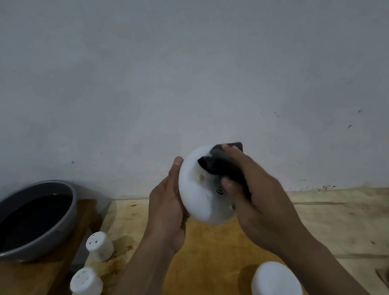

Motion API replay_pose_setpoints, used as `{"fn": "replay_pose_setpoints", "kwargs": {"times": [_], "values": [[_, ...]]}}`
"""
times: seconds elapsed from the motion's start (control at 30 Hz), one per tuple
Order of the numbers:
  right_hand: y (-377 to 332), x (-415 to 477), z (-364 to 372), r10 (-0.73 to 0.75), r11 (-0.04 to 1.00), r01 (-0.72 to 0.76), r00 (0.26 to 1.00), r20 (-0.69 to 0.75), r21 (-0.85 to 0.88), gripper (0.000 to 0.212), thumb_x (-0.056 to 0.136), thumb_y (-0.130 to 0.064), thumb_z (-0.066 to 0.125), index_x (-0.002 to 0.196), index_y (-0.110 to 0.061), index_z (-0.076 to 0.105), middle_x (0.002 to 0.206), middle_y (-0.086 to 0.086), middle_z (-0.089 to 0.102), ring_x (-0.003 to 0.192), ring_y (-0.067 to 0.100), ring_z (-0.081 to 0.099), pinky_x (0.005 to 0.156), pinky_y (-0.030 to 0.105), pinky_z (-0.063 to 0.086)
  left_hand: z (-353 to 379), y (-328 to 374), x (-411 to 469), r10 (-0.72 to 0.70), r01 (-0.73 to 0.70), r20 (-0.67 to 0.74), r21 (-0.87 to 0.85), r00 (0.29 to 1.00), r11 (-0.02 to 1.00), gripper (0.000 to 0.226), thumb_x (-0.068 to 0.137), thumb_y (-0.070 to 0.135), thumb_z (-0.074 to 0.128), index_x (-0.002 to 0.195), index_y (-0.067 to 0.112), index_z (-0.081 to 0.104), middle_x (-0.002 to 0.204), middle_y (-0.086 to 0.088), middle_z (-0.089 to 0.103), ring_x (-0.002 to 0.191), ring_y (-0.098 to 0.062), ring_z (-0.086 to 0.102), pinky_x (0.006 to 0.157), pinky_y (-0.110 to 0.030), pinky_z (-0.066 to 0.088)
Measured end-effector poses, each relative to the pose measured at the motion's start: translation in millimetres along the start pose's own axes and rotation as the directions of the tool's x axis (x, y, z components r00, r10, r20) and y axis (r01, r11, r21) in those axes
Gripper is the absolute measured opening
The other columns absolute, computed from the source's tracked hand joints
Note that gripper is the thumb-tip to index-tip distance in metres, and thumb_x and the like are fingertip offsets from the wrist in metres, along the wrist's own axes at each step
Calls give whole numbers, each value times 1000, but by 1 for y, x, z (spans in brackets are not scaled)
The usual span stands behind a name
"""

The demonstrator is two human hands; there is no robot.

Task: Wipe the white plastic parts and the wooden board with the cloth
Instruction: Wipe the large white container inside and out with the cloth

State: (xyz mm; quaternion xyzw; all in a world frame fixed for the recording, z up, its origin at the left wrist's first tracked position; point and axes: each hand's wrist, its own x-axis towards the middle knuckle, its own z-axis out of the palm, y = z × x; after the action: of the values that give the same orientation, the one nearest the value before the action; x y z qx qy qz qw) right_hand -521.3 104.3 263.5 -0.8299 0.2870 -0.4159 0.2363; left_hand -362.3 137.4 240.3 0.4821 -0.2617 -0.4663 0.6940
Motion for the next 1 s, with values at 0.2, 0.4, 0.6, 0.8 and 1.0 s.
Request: {"fn": "replay_pose_setpoints", "kwargs": {"times": [0.2,0.4,0.6,0.8,1.0], "values": [[4,-17,10,-201,945,244,959,202,-218,49,99,-23,43,148,-31,36,156,-17,31,147,-3,20,119,28,25,-3,-2,-3,-67,66,-63,-14,996,998,66,61,67,68,104,17,77,100,-13,79,95,-33,74,79,-47,60],[7,8,8,110,993,-108,993,46,-42,39,104,-20,43,138,-38,45,133,-22,55,119,-9,49,100,22,46,0,-7,0,-24,32,-51,159,998,987,30,96,50,59,96,26,76,91,1,81,89,-19,77,81,-41,60],[11,-31,38,-208,897,292,941,266,-333,68,81,-2,61,142,-24,41,154,-6,41,150,2,11,121,33,16,-16,-17,20,-350,343,-51,-111,935,933,67,91,67,52,124,10,68,108,-18,77,87,-33,76,66,-37,60],[27,-32,36,49,987,-39,997,57,-157,52,97,-14,44,146,-31,38,149,-16,39,139,5,37,109,36,44,-26,-33,16,-285,274,-88,-123,954,954,60,88,68,54,122,20,70,110,-6,79,98,-26,75,74,-37,59],[18,-46,49,-105,957,150,977,185,-248,58,87,-2,54,141,-20,46,149,-2,47,144,5,26,117,33,31,-44,-41,13,-318,312,-12,-155,948,937,61,89,65,54,127,19,67,118,-12,76,108,-36,71,85,-46,56]]}}
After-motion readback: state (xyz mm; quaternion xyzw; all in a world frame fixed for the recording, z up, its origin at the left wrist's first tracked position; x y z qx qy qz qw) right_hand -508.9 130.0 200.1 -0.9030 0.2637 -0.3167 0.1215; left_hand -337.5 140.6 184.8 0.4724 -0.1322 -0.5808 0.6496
